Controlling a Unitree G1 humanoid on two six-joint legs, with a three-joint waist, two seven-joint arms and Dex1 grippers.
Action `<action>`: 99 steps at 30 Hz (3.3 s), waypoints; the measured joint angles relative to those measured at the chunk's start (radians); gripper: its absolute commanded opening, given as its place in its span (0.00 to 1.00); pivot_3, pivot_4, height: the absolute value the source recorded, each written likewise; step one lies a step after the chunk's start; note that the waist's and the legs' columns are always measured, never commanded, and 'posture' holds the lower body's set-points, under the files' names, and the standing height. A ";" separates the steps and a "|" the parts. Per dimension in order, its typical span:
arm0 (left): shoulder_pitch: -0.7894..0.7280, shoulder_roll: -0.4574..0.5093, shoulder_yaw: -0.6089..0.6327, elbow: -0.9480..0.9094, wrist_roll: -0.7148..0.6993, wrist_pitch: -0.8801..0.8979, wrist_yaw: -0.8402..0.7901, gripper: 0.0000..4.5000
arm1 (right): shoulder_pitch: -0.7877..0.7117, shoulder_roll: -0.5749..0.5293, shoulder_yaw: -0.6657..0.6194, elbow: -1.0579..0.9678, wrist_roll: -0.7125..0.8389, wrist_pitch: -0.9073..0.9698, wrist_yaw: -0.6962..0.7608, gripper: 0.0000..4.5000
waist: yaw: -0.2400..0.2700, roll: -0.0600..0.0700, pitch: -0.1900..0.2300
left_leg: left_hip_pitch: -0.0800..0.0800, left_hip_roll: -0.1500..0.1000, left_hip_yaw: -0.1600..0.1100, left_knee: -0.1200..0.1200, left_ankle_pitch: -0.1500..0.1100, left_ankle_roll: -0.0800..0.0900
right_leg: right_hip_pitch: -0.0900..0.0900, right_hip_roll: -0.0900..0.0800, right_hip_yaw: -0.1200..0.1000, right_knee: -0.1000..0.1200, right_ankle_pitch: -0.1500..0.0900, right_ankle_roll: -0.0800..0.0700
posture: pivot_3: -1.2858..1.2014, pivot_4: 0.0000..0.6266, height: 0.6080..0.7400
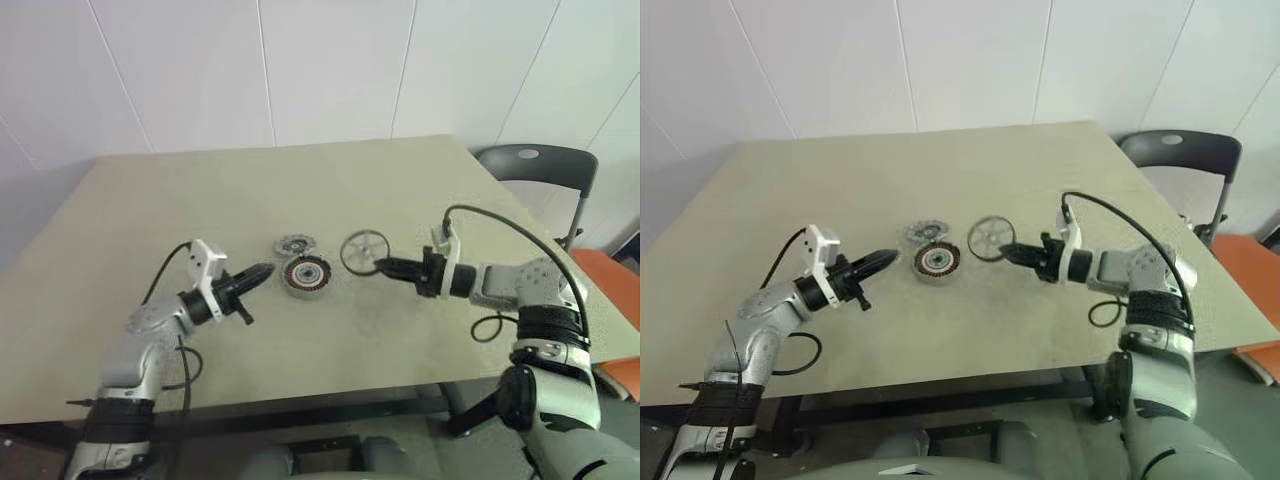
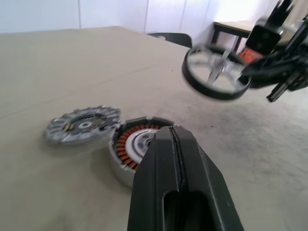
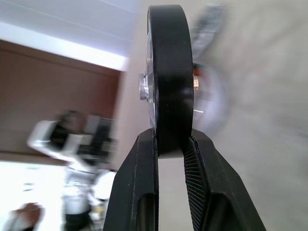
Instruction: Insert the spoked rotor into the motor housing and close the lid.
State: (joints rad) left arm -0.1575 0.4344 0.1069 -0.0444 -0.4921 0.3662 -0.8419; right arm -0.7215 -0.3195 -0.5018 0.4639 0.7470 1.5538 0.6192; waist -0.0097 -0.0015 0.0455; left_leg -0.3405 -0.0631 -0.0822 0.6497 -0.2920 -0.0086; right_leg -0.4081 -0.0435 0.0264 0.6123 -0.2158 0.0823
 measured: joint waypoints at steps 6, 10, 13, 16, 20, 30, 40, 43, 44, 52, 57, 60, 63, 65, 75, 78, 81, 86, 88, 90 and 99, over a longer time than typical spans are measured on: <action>0.054 0.022 0.036 -0.015 -0.001 -0.003 -0.003 0.00 | -0.049 0.235 -0.187 0.001 -0.009 0.055 -0.244 0.09 | -0.006 0.001 0.001 | -0.001 0.000 0.000 -0.001 0.000 0.000 | -0.002 -0.001 0.000 0.000 0.001 -0.002 | 0.52 0.00 1.00; 0.089 0.025 0.045 -0.045 -0.002 -0.010 -0.009 0.00 | -0.071 0.351 -0.298 0.002 -0.073 0.054 -0.431 0.09 | -0.002 0.002 0.001 | -0.004 0.000 0.000 -0.002 0.000 0.000 | -0.005 -0.001 0.000 0.000 0.001 -0.002 | 0.52 0.00 1.00; 0.103 0.024 0.047 -0.058 -0.002 -0.022 -0.006 0.00 | -0.076 0.408 -0.349 0.002 -0.105 0.056 -0.524 0.09 | -0.005 0.002 0.001 | -0.009 -0.001 0.000 -0.002 0.000 0.000 | -0.010 -0.002 0.001 0.000 0.002 -0.002 | 0.52 0.00 1.00; 0.118 0.019 0.047 -0.069 -0.002 -0.032 -0.005 0.00 | -0.087 0.421 -0.367 0.001 -0.102 0.056 -0.565 0.09 | -0.008 0.002 0.000 | -0.015 -0.001 0.000 -0.001 0.000 -0.001 | -0.017 -0.002 0.002 0.001 0.002 -0.002 | 0.52 0.00 1.00; 0.139 0.014 0.046 -0.080 -0.002 -0.049 -0.004 0.00 | -0.092 0.422 -0.366 0.001 -0.091 0.057 -0.588 0.09 | -0.009 0.003 0.000 | -0.015 -0.001 0.000 -0.002 0.000 -0.001 | -0.017 -0.002 0.002 0.001 0.002 -0.002 | 0.52 0.00 1.00; 0.156 0.011 0.046 -0.080 -0.002 -0.065 0.001 0.00 | -0.091 0.431 -0.325 0.016 0.061 0.057 -0.585 0.09 | -0.012 0.004 0.000 | -0.015 -0.001 0.000 -0.002 0.000 0.000 | -0.017 -0.001 0.001 0.002 0.002 -0.002 | 0.52 0.00 1.00; 0.156 0.010 0.045 -0.078 -0.002 -0.067 0.009 0.00 | -0.075 0.433 -0.293 0.013 0.141 0.053 -0.601 0.09 | -0.011 0.004 0.000 | -0.015 -0.001 0.001 -0.001 0.000 0.000 | -0.017 -0.001 0.001 0.001 0.002 -0.002 | 0.52 0.00 1.00; 0.156 0.004 0.044 -0.077 -0.002 -0.067 0.009 0.00 | -0.052 0.433 -0.285 0.013 0.140 0.028 -0.600 0.09 | -0.011 0.004 0.000 | -0.015 -0.001 0.001 -0.001 0.000 0.000 | -0.017 -0.001 0.001 0.002 0.002 -0.002 | 0.52 0.00 1.00; 0.156 0.002 0.044 -0.077 -0.002 -0.067 0.009 0.00 | -0.045 0.434 -0.281 0.013 0.140 0.021 -0.600 0.09 | -0.011 0.004 0.000 | -0.015 -0.001 0.001 -0.001 0.000 0.000 | -0.017 -0.001 0.001 0.002 0.002 -0.002 | 0.52 0.00 1.00; 0.154 -0.002 0.044 -0.077 -0.002 -0.067 0.009 0.00 | -0.027 0.434 -0.251 0.013 0.140 -0.023 -0.593 0.09 | -0.012 0.004 0.000 | -0.015 -0.001 0.001 -0.001 0.000 0.000 | -0.017 -0.001 0.001 0.002 0.002 -0.002 | 0.52 0.00 1.00; 0.153 -0.002 0.042 -0.077 -0.002 -0.066 0.008 0.00 | -0.017 0.434 -0.230 0.016 0.141 -0.074 -0.579 0.09 | -0.012 0.004 0.000 | -0.015 -0.001 0.001 -0.001 0.000 0.000 | -0.017 -0.001 0.001 0.002 0.002 -0.002 | 0.52 0.00 1.00; 0.152 -0.002 0.041 -0.077 -0.002 -0.066 0.008 0.00 | -0.008 0.434 -0.212 0.028 0.140 -0.104 -0.573 0.09 | -0.012 0.004 0.000 | -0.015 -0.001 0.001 -0.001 0.000 0.000 | -0.017 -0.001 0.001 0.002 0.002 -0.002 | 0.52 0.00 1.00; 0.152 -0.002 0.041 -0.077 -0.002 -0.066 0.008 0.00 | 0.005 0.434 -0.203 0.044 0.140 -0.122 -0.572 0.09 | -0.012 0.004 0.000 | -0.015 -0.001 0.001 -0.001 0.000 0.000 | -0.017 -0.001 0.001 0.002 0.002 -0.002 | 0.52 0.00 1.00; 0.152 -0.002 0.041 -0.077 -0.002 -0.065 0.008 0.00 | 0.010 0.434 -0.192 0.052 0.140 -0.127 -0.572 0.09 | -0.012 0.004 0.000 | -0.015 -0.001 0.001 -0.001 0.000 0.000 | -0.017 -0.001 0.001 0.002 0.002 -0.002 | 0.52 0.00 1.00; 0.146 -0.002 0.039 -0.074 -0.002 -0.065 0.008 0.00 | 0.011 0.434 -0.171 0.057 0.142 -0.130 -0.572 0.09 | -0.011 0.004 0.000 | -0.015 -0.001 0.001 -0.001 0.000 0.000 | -0.017 -0.001 0.001 0.002 0.002 -0.002 | 0.52 0.00 1.00; 0.145 -0.002 0.039 -0.074 -0.002 -0.065 0.008 0.00 | 0.012 0.434 -0.170 0.060 0.142 -0.127 -0.572 0.09 | -0.011 0.004 0.000 | -0.015 -0.001 0.001 -0.001 0.000 0.000 | -0.017 -0.001 0.001 0.002 0.002 -0.002 | 0.52 0.00 1.00; 0.144 -0.002 0.035 -0.074 -0.002 -0.065 0.008 0.00 | 0.015 0.434 -0.169 0.060 0.142 -0.127 -0.572 0.09 | -0.011 0.004 0.000 | -0.015 -0.001 0.001 -0.001 0.000 0.000 | -0.017 -0.001 0.001 0.002 0.002 -0.002 | 0.52 0.00 1.00; 0.144 -0.002 0.029 -0.074 -0.002 -0.064 0.008 0.00 | 0.026 0.434 -0.167 0.060 0.142 -0.135 -0.572 0.09 | -0.011 0.004 0.000 | -0.015 -0.001 0.001 -0.001 0.000 0.000 | -0.017 -0.001 0.001 0.002 0.002 -0.002 | 0.52 0.00 1.00; 0.144 -0.002 0.029 -0.074 -0.002 -0.064 0.007 0.00 | 0.030 0.434 -0.164 0.060 0.142 -0.137 -0.571 0.09 | -0.011 0.004 0.000 | -0.015 -0.001 0.001 -0.001 0.000 0.000 | -0.017 -0.001 0.001 0.002 0.002 -0.002 | 0.52 0.00 1.00; 0.144 -0.002 0.028 -0.074 -0.002 -0.064 0.006 0.00 | 0.034 0.434 -0.161 0.060 0.142 -0.142 -0.567 0.09 | -0.012 0.004 0.000 | -0.015 -0.001 0.001 -0.001 0.000 0.000 | -0.017 -0.001 0.001 0.002 0.002 -0.002 | 0.52 0.00 1.00; 0.142 -0.005 0.023 -0.074 -0.002 -0.053 0.005 0.00 | 0.049 0.433 -0.137 0.057 0.142 -0.165 -0.540 0.09 | -0.011 0.004 0.000 | -0.015 -0.001 0.001 -0.001 0.000 0.000 | -0.017 -0.001 0.001 0.002 0.002 -0.002 | 0.52 0.00 1.00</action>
State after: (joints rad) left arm -0.0151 0.4292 0.1303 -0.1179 -0.4937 0.3130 -0.8367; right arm -0.6730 0.1137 -0.6389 0.5213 0.8891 1.3886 0.0795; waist -0.0212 0.0026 0.0455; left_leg -0.3551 -0.0639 -0.0816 0.6486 -0.2918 -0.0089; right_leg -0.4249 -0.0445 0.0276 0.6143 -0.2138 0.0801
